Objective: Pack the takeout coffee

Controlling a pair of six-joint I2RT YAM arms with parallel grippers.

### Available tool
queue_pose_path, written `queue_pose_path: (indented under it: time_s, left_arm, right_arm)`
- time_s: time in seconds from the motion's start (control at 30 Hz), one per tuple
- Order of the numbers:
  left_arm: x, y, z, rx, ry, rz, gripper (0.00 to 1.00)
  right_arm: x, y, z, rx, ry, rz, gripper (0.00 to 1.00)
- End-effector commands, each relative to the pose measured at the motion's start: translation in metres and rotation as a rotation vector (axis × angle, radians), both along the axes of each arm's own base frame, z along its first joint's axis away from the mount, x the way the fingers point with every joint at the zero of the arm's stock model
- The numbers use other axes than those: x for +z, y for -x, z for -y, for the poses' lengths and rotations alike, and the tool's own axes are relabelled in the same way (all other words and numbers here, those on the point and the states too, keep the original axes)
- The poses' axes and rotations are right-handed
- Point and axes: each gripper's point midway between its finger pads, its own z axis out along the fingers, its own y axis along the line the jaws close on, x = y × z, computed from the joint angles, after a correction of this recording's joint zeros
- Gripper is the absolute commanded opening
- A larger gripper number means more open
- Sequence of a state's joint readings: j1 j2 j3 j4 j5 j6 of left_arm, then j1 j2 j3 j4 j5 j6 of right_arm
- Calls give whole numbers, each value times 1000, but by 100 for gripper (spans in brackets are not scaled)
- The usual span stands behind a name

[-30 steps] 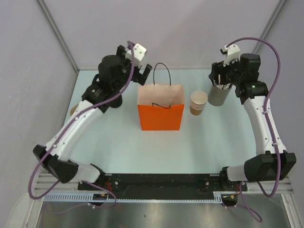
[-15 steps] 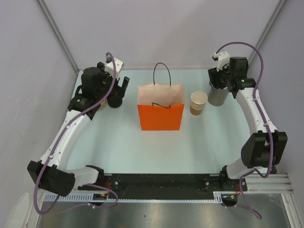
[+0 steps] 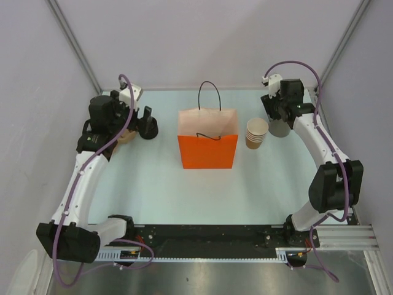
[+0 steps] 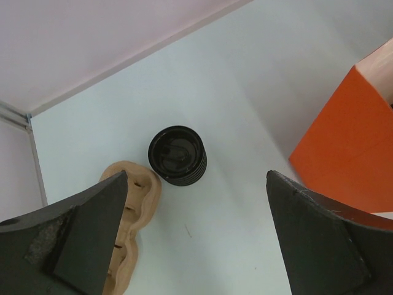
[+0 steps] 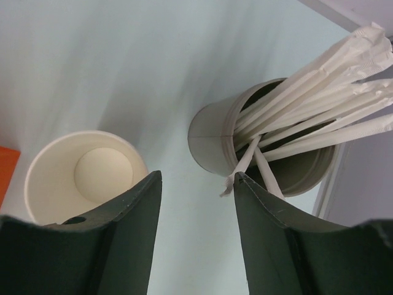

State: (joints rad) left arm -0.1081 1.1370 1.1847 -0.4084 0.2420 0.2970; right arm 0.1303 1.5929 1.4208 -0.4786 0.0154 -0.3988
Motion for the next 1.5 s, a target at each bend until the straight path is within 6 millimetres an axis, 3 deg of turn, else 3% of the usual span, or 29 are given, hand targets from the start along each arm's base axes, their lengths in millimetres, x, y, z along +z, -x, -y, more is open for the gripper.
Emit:
queue_pose_path:
  time_s: [0.0,0.23,0.63,0.93,1.17,1.47]
  left_arm:
    - [-1,7,-3,-20,38,13,99]
    - [-6,7,-1,-28,79,2,99]
    - [-9,9,-1,-35,98,-2,100]
    - [-11,10,2,-48,108,-8,100]
    - [-11,11,3,-53,113,-7,99]
    - [-8,12,3,-56,114,-1,99]
  right_arm:
    - [11,-13,17,-84,55,76,53]
    - [10,-12,28,-112,53,81,50]
    - [-5,-13,32,-126,60,48,31]
    - [-4,-13,31,-129,59,49,16]
    - [8,-12,28,-130,66,81,5]
    - [48,-3,20,-115,87,184,0]
